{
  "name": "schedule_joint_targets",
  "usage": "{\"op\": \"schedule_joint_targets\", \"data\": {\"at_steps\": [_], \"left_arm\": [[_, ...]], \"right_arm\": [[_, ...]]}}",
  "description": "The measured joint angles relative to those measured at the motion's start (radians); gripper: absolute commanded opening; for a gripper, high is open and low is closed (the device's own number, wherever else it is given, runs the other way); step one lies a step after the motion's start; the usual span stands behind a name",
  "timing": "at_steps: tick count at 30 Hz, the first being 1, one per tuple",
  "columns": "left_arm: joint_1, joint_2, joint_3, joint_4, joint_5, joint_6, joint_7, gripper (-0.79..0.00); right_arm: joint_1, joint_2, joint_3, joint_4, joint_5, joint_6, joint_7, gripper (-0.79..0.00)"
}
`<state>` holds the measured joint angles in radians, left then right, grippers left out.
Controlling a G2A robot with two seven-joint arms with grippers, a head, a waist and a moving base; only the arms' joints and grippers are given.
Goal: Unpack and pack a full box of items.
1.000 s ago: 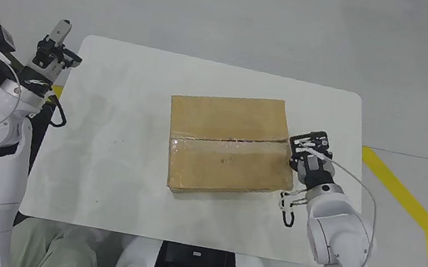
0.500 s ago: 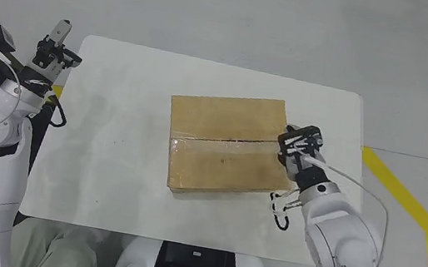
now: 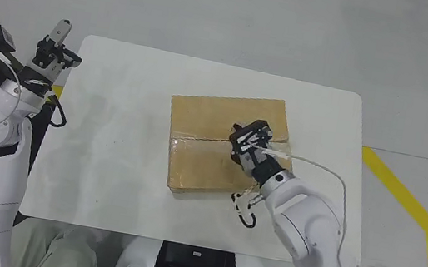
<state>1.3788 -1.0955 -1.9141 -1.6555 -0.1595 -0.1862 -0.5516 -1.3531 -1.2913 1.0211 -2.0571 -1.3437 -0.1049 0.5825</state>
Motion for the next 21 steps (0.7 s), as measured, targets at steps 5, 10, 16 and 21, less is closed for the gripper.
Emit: {"op": "schedule_joint_targets", "data": {"at_steps": [5,10,16,21], "left_arm": [[0.000,0.000,0.000,0.000,0.000,0.000,0.000,0.000],[0.000,0.000,0.000,0.000,0.000,0.000,0.000,0.000],[0.000,0.000,0.000,0.000,0.000,0.000,0.000,0.000],[0.000,0.000,0.000,0.000,0.000,0.000,0.000,0.000]], "right_arm": [[0.044,-0.018,-0.075,0.038,0.066,0.016,0.008,-0.785],[0.070,-0.034,-0.135,0.067,0.122,0.038,0.019,-0.785],[0.084,-0.051,-0.133,0.086,0.360,0.052,0.027,-0.785],[0.103,-0.048,-0.081,0.084,0.498,0.062,0.139,-0.785]]}}
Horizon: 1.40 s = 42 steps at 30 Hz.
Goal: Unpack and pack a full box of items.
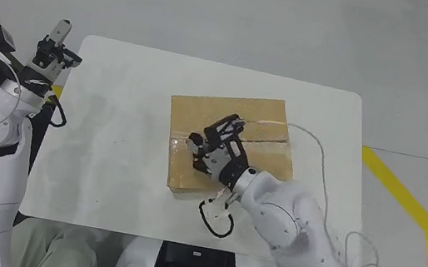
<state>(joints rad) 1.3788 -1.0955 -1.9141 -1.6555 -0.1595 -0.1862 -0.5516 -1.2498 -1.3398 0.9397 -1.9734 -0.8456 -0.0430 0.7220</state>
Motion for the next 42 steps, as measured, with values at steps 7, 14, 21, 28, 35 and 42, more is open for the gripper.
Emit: {"op": "schedule_joint_targets", "data": {"at_steps": [7,14,21,28,35,42], "left_arm": [[0.000,0.000,0.000,0.000,0.000,0.000,0.000,0.000],[0.000,0.000,0.000,0.000,0.000,0.000,0.000,0.000],[0.000,0.000,0.000,0.000,0.000,0.000,0.000,0.000],[0.000,0.000,0.000,0.000,0.000,0.000,0.000,0.000],[0.000,0.000,0.000,0.000,0.000,0.000,0.000,0.000],[0.000,0.000,0.000,0.000,0.000,0.000,0.000,0.000]], "right_arm": [[0.080,0.000,0.046,0.074,0.186,0.008,0.188,-0.785],[0.146,-0.005,0.051,0.157,0.292,0.016,0.241,-0.785],[0.145,-0.005,0.051,0.157,0.292,0.016,0.241,-0.785],[0.139,-0.005,0.049,0.158,0.298,0.016,0.231,-0.785],[0.175,-0.011,0.027,0.138,0.338,0.176,0.308,-0.785],[0.198,-0.018,0.047,0.177,0.464,0.263,0.294,-0.785]]}}
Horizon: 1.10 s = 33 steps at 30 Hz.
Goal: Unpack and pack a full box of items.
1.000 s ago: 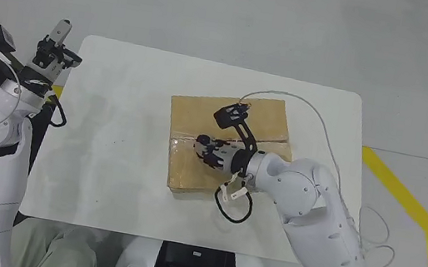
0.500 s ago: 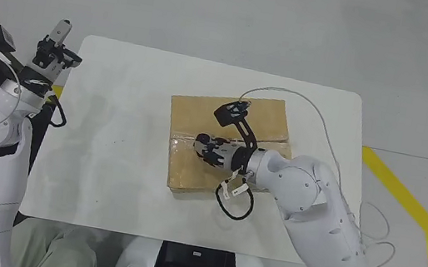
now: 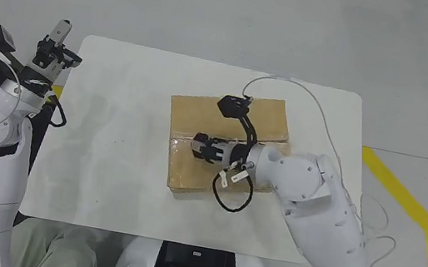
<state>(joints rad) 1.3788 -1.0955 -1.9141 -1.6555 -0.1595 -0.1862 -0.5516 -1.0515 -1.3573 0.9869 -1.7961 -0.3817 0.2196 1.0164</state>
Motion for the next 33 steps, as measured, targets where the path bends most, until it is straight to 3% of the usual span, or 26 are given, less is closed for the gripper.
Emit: {"op": "schedule_joint_targets", "data": {"at_steps": [16,33], "left_arm": [[0.000,0.000,0.000,0.000,0.000,0.000,0.000,0.000],[0.000,0.000,0.000,0.000,0.000,0.000,0.000,0.000]], "right_arm": [[0.055,-0.009,-0.012,0.143,0.101,0.098,-0.036,-0.785],[-0.034,0.042,0.156,0.103,0.098,0.166,0.017,-0.785]]}}
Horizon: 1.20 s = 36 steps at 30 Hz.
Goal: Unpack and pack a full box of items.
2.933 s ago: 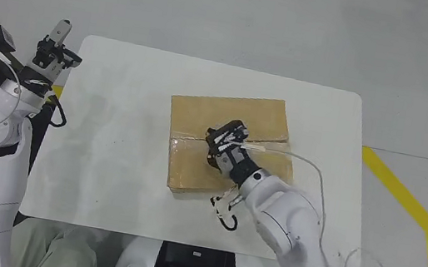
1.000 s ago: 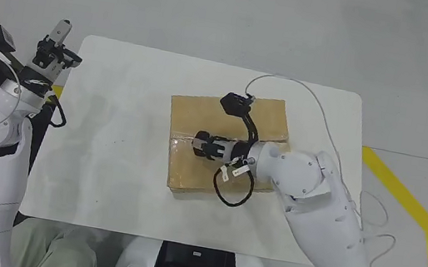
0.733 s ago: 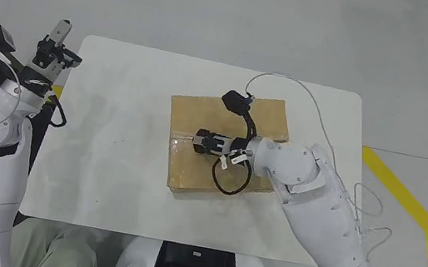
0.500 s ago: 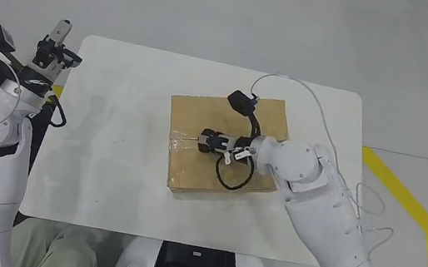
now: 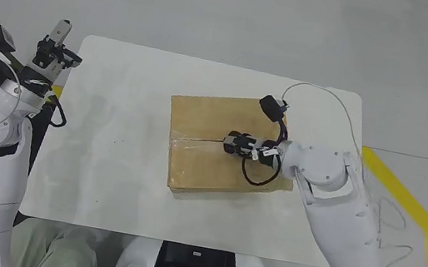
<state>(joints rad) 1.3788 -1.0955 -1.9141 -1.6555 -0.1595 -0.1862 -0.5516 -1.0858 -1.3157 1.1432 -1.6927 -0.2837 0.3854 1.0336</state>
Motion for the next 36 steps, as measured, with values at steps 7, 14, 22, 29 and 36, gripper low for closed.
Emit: {"op": "schedule_joint_targets", "data": {"at_steps": [7,14,22,29,36], "left_arm": [[0.000,0.000,0.000,0.000,0.000,0.000,0.000,0.000],[0.000,0.000,0.000,0.000,0.000,0.000,0.000,0.000],[0.000,0.000,0.000,0.000,0.000,0.000,0.000,0.000],[0.000,0.000,0.000,0.000,0.000,0.000,0.000,0.000],[0.000,0.000,0.000,0.000,0.000,0.000,0.000,0.000]], "right_arm": [[-0.004,0.014,0.051,0.020,0.037,-0.015,0.021,-0.785],[-0.008,0.030,0.095,0.033,0.036,0.006,0.037,-0.785],[-0.030,0.047,0.148,0.023,0.040,0.020,0.035,-0.785],[-0.058,0.070,0.204,-0.036,-0.016,0.072,0.049,-0.785],[-0.080,0.089,0.258,-0.065,-0.044,0.098,0.062,-0.785]]}}
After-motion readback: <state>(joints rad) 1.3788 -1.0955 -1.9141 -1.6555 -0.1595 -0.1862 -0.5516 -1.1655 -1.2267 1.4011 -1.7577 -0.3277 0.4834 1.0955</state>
